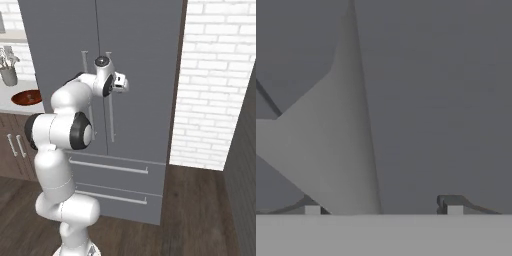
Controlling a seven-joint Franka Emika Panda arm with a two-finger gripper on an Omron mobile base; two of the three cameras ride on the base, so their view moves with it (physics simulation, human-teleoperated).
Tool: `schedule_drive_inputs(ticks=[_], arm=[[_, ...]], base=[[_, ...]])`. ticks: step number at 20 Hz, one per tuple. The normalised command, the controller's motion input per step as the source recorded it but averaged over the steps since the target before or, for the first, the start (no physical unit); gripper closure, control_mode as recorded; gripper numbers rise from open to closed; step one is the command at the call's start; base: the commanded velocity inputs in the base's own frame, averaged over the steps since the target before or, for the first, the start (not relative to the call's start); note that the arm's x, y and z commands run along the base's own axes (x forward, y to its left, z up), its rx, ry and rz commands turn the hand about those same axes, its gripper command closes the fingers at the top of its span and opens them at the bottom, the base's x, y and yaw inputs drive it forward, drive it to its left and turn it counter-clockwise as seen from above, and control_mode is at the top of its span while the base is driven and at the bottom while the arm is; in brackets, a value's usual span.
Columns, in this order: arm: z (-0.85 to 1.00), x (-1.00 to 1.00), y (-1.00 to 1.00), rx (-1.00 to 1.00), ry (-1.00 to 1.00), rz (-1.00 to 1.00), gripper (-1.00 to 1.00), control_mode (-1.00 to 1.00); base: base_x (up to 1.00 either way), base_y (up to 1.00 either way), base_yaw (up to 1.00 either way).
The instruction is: Grab a lemon wedge from the fridge and one ice cube from the ice bowl, and put them in the glass of lemonade.
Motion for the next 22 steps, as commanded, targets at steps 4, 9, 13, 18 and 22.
schedule_drive_inputs(ticks=[4, 9, 13, 18, 22], arm=[[-0.07, 0.18, 0.0, 0.0, 0.05, 0.0, 1.0, -1.0], [-0.29, 0.17, 0.0, 0.0, -0.01, 0.0, 1.0, -1.0], [-0.37, 0.12, -0.18, 0.0, -0.05, 0.0, 1.0, -1.0], [-0.22, 0.05, -0.32, 0.0, -0.01, -0.04, 1.0, -1.0], [0.0, 0.0, -0.58, 0.0, 0.0, -0.09, 1.0, -1.0]], base=[[0.0, 0.0, 0.0], [0.0, 0.0, 0.0], [0.0, 0.0, 0.0], [0.0, 0.0, 0.0], [0.0, 0.0, 0.0]])
